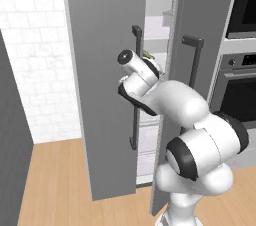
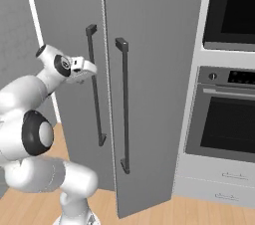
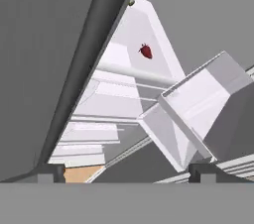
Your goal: Take the strawberry from the fridge and place it on top of the pancake, located on the dining counter.
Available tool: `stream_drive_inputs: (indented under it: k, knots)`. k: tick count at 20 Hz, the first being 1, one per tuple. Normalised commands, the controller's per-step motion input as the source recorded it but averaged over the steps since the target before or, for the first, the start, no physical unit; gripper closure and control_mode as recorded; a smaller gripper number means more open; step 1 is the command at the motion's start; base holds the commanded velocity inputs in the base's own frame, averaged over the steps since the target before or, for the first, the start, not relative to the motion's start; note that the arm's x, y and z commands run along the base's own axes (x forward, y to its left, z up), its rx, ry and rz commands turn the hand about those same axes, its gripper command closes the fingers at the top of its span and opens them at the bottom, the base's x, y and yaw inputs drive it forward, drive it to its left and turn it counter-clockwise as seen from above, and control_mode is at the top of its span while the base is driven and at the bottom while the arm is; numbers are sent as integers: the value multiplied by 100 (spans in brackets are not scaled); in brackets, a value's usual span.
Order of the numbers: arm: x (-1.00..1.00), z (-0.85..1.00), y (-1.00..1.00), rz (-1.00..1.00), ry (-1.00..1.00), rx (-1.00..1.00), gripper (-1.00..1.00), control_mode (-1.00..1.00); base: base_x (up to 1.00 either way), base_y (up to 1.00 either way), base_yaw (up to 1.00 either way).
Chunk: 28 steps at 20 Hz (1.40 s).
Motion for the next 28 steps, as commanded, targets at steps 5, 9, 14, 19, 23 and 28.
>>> stream_drive_inputs:
  k: [5, 9, 14, 19, 23, 28]
  knots:
    - [66, -2, -22, -11, 11, -12, -100, -100, 0, 0, 0]
    - [43, -8, -55, -10, 7, -3, -100, -100, 0, 0, 0]
    - [8, -2, -72, -12, 1, 0, -100, -100, 0, 0, 0]
    - [-23, 0, -81, -6, -1, 0, -100, -100, 0, 0, 0]
    - [-72, 0, -86, -1, -11, 0, -100, -100, 0, 0, 0]
    - [-100, 0, -75, -3, -20, 0, -100, -100, 0, 0, 0]
